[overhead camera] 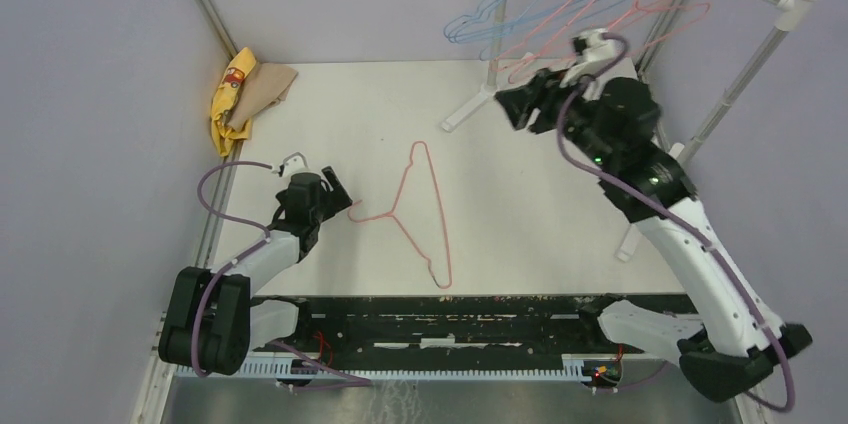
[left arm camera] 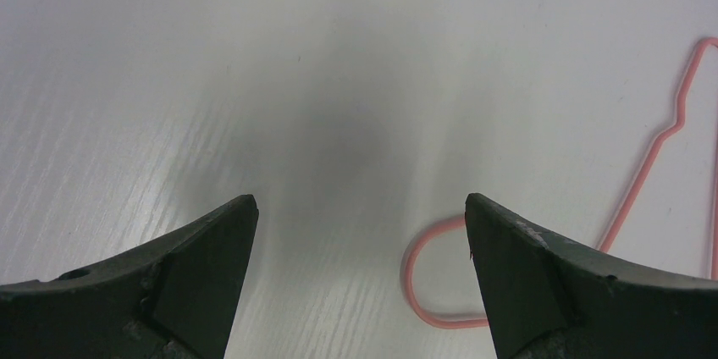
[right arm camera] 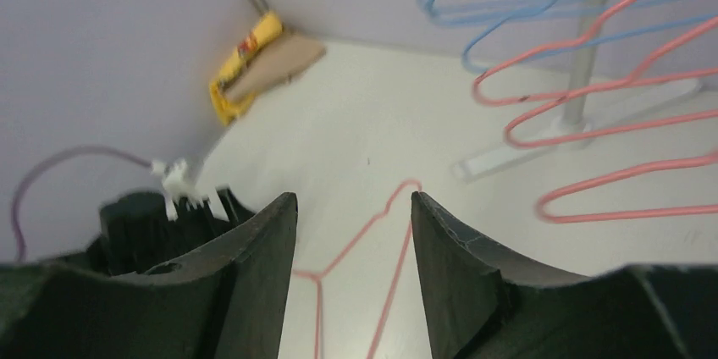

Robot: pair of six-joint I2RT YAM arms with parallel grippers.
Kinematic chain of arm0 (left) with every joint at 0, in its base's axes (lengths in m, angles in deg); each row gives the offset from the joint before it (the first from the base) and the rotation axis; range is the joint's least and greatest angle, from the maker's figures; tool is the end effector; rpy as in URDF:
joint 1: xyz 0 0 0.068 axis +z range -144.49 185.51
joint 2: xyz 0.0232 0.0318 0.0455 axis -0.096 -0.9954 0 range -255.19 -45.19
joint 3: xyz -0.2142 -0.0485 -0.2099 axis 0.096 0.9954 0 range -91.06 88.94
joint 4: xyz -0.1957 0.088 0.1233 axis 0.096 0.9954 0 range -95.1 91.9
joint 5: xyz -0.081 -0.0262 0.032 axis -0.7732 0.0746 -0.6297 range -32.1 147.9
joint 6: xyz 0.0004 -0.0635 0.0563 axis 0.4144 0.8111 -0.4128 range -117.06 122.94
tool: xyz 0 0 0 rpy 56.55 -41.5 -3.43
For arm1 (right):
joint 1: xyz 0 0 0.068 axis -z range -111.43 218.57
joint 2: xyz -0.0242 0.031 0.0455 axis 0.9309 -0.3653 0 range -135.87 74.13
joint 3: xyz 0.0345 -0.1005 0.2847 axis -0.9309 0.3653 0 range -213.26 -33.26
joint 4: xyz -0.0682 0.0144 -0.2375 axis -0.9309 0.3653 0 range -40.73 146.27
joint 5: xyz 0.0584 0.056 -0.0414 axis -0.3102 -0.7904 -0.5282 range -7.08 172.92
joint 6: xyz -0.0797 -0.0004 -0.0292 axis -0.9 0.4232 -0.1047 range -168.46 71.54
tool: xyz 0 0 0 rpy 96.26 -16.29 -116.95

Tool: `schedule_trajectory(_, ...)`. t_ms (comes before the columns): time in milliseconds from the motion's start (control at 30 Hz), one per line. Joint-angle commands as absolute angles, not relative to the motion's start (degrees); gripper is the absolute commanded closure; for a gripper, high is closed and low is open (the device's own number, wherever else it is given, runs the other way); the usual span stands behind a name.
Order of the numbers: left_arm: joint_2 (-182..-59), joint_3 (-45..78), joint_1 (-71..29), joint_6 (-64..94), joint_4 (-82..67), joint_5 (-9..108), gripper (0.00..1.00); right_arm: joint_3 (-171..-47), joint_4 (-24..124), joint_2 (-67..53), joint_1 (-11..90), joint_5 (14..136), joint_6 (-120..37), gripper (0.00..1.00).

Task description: Organize the hangers

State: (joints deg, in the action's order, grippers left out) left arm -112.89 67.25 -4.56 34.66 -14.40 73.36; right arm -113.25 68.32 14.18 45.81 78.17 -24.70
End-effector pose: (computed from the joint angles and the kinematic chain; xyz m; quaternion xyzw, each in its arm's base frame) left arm 0.2277 -0.0202 0.1763 -0.2257 0.8586 -0.0461 0.4580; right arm 0.1965 0.0890 0.5075 -0.0234 0.7005 0.3082 0.6432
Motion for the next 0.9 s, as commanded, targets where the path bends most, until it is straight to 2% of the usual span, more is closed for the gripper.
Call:
schedule_trajectory(0,-113.28,65.18,-4.27,33.13,-16.38,72.92,0.01,-110.52,74.08,6.21,29.74,89.2,-34.16,0.41)
schedule_trajectory(133,-113.01,65.31,-4.27,32.91,-16.09,73.64,0.01,-108.32,73.3,-2.89,19.64,91.93,-35.06,0.41)
schedule_trajectory(333,-113.93,65.29,-4.25,33.17,-16.5,73.29,0.01,-106.37,71.98,-16.1,13.16,89.59,-34.21,0.44)
schedule_trajectory(567,-113.33,65.41,-4.29,32.97,-16.35,73.19,0.01,-106.74,72.44,-27.53,10.04,85.73,-33.8,0.47)
schedule_trajectory(867,-113.21,65.5,-4.29,33.17,-16.61,72.94,0.01,-103.33,69.78,-32.93,9.27,84.19,-31.35,0.48)
